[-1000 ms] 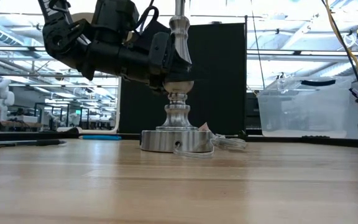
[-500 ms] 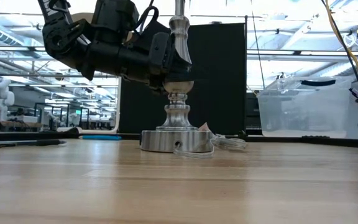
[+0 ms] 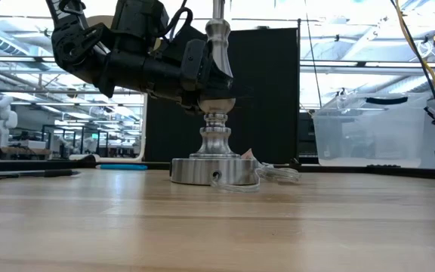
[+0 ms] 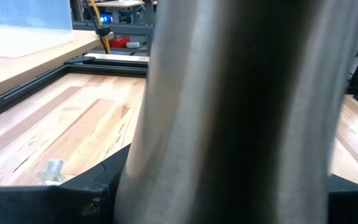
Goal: Screw lightbulb
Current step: Remove the lightbulb from the lamp
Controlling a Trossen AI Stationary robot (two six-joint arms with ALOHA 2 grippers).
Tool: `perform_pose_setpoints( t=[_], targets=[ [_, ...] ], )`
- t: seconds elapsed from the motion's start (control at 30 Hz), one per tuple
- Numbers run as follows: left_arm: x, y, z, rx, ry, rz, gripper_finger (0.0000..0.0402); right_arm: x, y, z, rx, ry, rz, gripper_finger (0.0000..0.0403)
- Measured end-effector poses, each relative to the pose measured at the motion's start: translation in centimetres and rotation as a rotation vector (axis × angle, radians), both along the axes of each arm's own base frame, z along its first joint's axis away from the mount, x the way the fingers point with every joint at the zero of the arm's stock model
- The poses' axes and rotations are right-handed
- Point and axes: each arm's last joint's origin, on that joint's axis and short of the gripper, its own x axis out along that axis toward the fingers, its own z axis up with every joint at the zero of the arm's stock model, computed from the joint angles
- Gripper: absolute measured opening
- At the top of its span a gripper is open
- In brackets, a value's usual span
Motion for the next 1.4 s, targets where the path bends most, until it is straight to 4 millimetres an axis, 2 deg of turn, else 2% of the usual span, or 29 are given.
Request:
perform_pose_setpoints(
  t=[0.17,0.47,0.87,1.07,1.4],
  targets=[
    [0.0,0.0,0.0,-0.002,0.0,0.001,0.0258,0.3,-0.6,0.6,-0.01,-0.018,0.016,0.0237],
    [0.0,0.0,0.0,-0.002,0.0,0.01,0.0258,1.0,-0.8,2.0,-0.032,0.031,0.03,0.0151],
    [0.0,-0.1,0.0,-0.005,0.001,-0.076,0.0258,0.7,-0.8,2.3,-0.044,0.079,0.052,0.0154],
    [0.0,-0.3,0.0,0.011,0.002,-0.124,0.0258,0.1,-0.8,2.8,-0.057,0.117,0.136,0.0153],
    [0.0,-0.5,0.0,0.009,0.002,-0.221,0.0258,-0.4,-2.3,3.3,-0.093,0.189,0.238,0.0155]
  ],
)
